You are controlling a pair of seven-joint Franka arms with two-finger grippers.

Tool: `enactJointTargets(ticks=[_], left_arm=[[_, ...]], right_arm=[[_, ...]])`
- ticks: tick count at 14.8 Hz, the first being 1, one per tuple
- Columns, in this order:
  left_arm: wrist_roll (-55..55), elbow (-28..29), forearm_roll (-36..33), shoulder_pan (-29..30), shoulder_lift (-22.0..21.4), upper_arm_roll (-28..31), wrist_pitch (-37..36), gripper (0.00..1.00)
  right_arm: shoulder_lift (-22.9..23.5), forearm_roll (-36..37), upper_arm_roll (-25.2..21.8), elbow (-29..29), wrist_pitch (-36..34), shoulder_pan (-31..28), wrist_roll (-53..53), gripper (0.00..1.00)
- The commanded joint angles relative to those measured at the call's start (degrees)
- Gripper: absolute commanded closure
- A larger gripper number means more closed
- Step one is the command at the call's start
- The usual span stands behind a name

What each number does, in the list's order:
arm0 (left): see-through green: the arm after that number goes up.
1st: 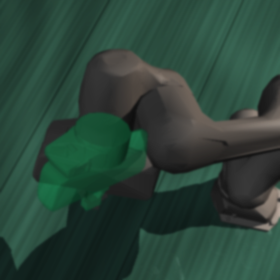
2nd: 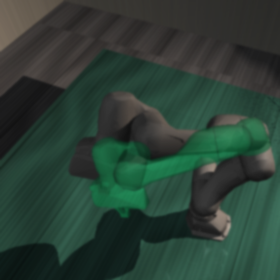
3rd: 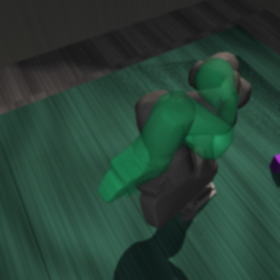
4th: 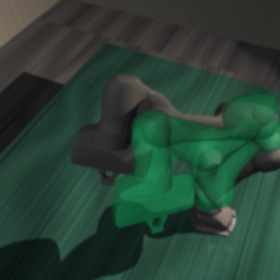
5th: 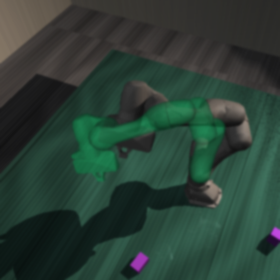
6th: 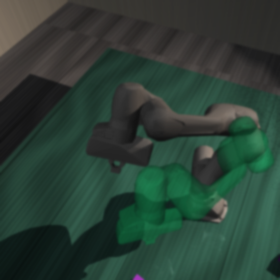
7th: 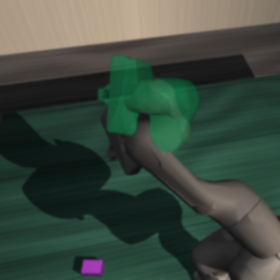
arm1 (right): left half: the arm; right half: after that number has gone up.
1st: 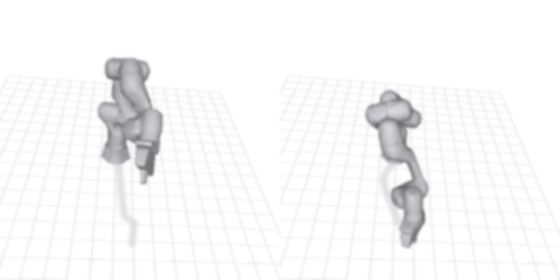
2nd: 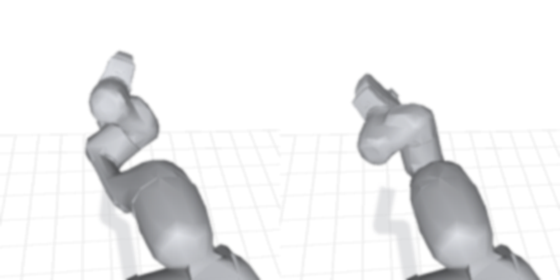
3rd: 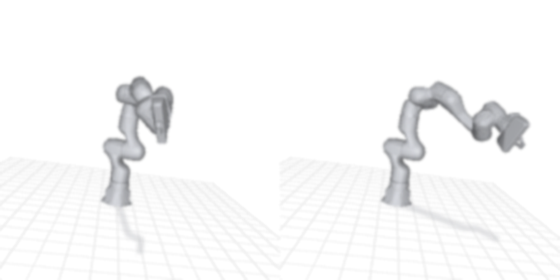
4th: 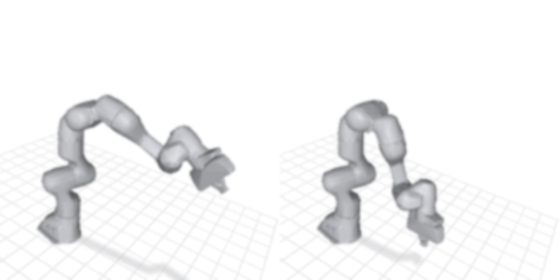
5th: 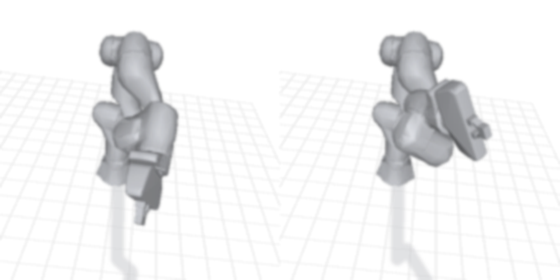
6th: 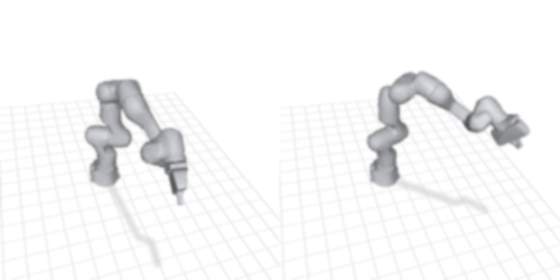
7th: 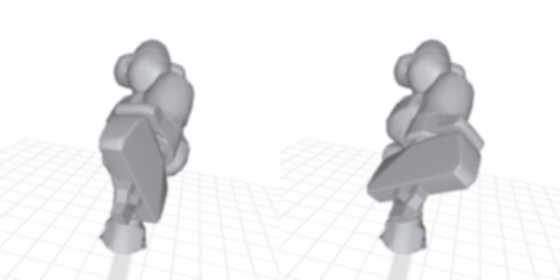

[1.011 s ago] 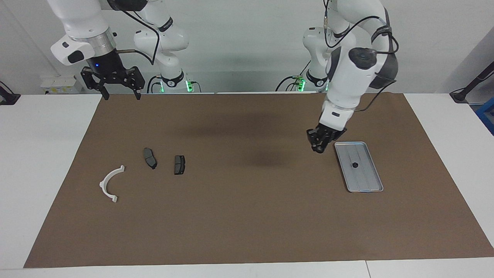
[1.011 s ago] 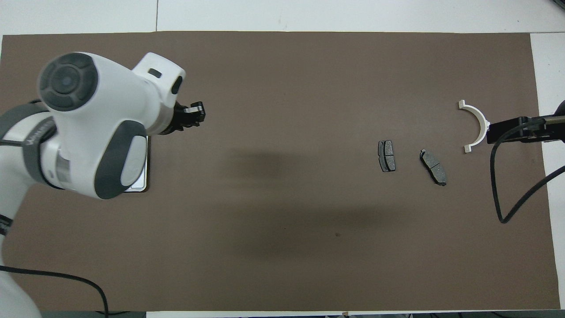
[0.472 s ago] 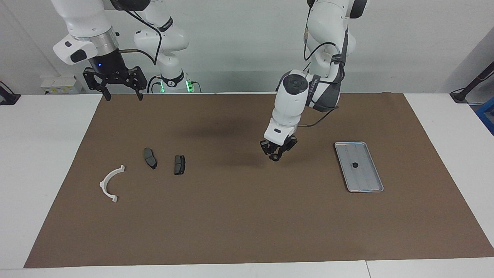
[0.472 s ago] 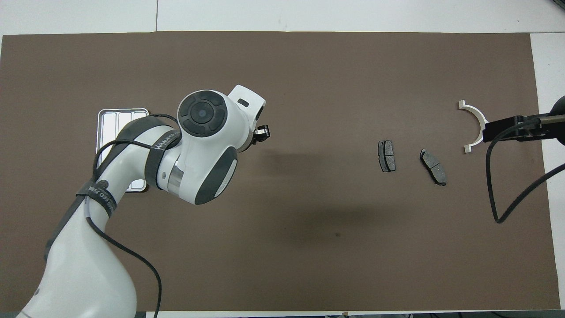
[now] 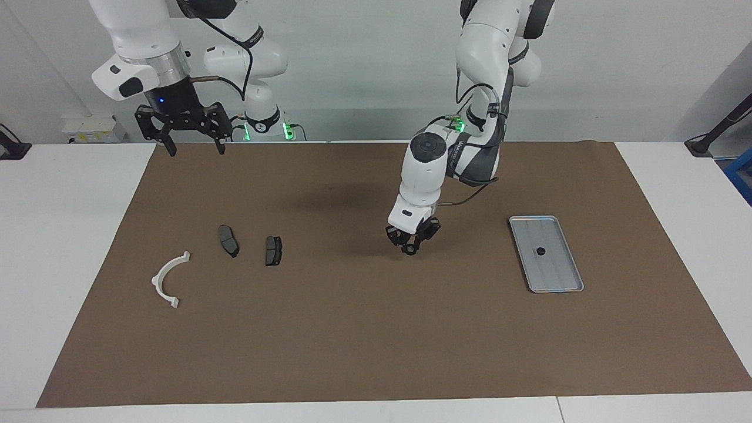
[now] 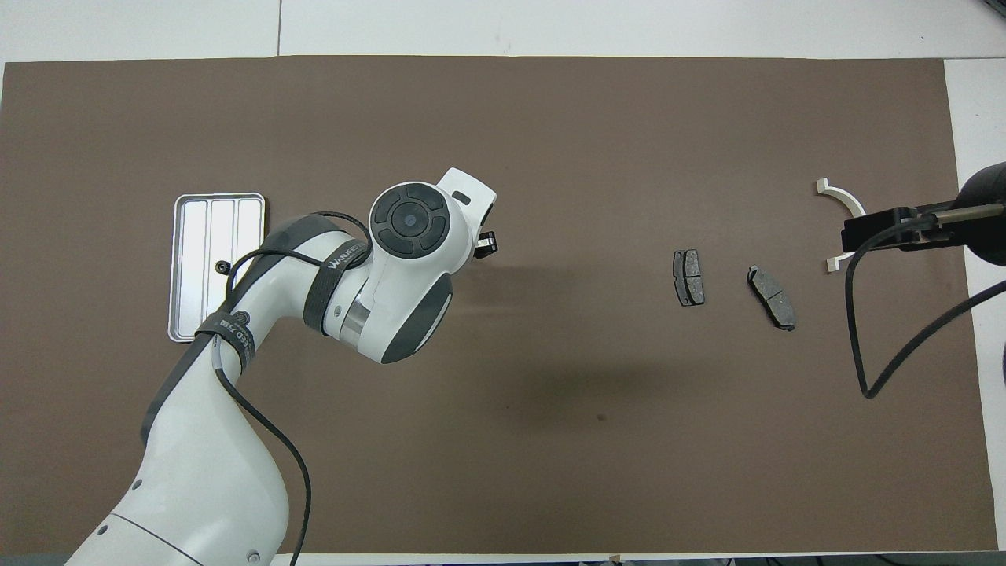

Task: Place bearing gear from tray to pile
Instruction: 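Lift the bearing and set it at the table center with the left gripper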

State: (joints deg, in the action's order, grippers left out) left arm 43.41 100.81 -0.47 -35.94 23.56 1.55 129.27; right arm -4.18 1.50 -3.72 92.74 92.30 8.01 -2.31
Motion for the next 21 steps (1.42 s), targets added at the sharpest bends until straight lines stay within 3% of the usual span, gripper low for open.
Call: enactJointTargets(ticks=[1,14,15,16,17,21], left_arm=[[2.3,0.2,-1.4,-1.2,1.0,1.1,2.2,1.0],[2.9,7.4,-1.4,-1.8,1.0,1.1,11.9,1.0],[2.9,7.4,-1.4,-1.8,1.0,1.1,11.8,0.77],[2.9,7.4,-1.4,-1.9,1.0,1.1,11.5,0.32],[2.9,7.2,-1.4,-1.9,1.0,1.1,11.3,0.03],[1.9,2.6,-1.4,-0.4,0.4,1.6,3.6,0.0]], right_arm=[[-2.1,-0.5,-0.1,3.1,1.7,-0.2,2.0,0.0],[-3.6,-0.6,-0.1,5.5,1.1,-0.4,1.3,0.0],[-3.6,-0.6,-0.1,5.5,1.1,-0.4,1.3,0.0],[-3.6,-0.6,-0.1,5.6,1.1,-0.4,1.3,0.0],[-3.6,-0.6,-0.1,5.7,1.0,-0.4,1.3,0.0],[-3.6,-0.6,-0.1,6.1,1.4,-0.4,0.6,0.0]])
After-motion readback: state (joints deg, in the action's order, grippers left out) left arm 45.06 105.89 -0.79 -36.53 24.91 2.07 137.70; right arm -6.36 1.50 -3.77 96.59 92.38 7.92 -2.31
